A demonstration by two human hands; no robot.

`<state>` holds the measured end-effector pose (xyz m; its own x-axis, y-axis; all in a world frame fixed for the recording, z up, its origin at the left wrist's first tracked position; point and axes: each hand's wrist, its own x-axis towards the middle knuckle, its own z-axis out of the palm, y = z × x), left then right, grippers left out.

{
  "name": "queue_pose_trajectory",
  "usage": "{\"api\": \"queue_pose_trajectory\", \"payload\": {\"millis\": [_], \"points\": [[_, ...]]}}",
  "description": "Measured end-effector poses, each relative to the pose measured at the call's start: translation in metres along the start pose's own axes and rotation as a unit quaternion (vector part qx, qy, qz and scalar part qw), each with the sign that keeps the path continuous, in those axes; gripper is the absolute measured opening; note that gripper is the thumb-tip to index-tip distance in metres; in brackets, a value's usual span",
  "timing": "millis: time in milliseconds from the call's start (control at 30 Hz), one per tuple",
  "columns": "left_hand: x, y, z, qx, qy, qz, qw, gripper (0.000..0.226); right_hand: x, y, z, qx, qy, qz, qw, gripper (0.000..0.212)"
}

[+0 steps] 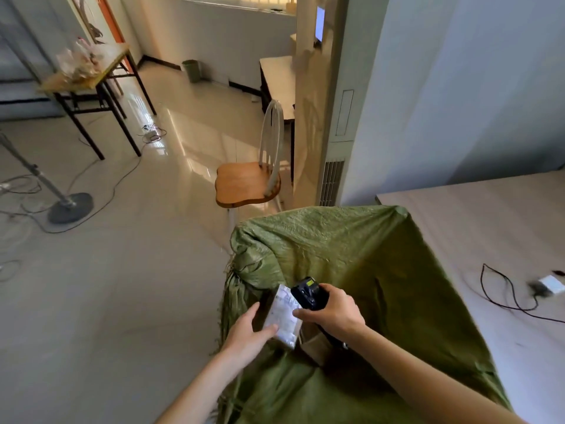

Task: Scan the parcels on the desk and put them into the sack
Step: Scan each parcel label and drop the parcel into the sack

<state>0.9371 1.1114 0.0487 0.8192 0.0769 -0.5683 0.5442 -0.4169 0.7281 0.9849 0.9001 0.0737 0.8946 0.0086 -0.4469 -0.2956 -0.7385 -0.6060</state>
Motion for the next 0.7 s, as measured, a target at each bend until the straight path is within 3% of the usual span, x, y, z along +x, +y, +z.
{"api": "queue_pose_trajectory", "payload": {"millis": [433, 567, 700], "points": [[-0.011, 0.046, -0.015, 0.068, 0.03, 0.1, 0.992, 0.047, -0.025, 0.025, -0.054, -0.088, 0.027, 0.005, 0.996, 0.077], [-0.027, 0.09, -0.012, 0.124, 0.052, 0.157, 0.978, 0.033, -0.061, 0.031, -0.103, -0.11, 0.045, 0.008, 0.993, 0.082], [-0.057, 0.147, 0.01, 0.156, 0.027, 0.228, 0.961, 0.044, -0.118, 0.04, -0.158, -0.13, 0.103, 0.005, 0.986, 0.094]]}}
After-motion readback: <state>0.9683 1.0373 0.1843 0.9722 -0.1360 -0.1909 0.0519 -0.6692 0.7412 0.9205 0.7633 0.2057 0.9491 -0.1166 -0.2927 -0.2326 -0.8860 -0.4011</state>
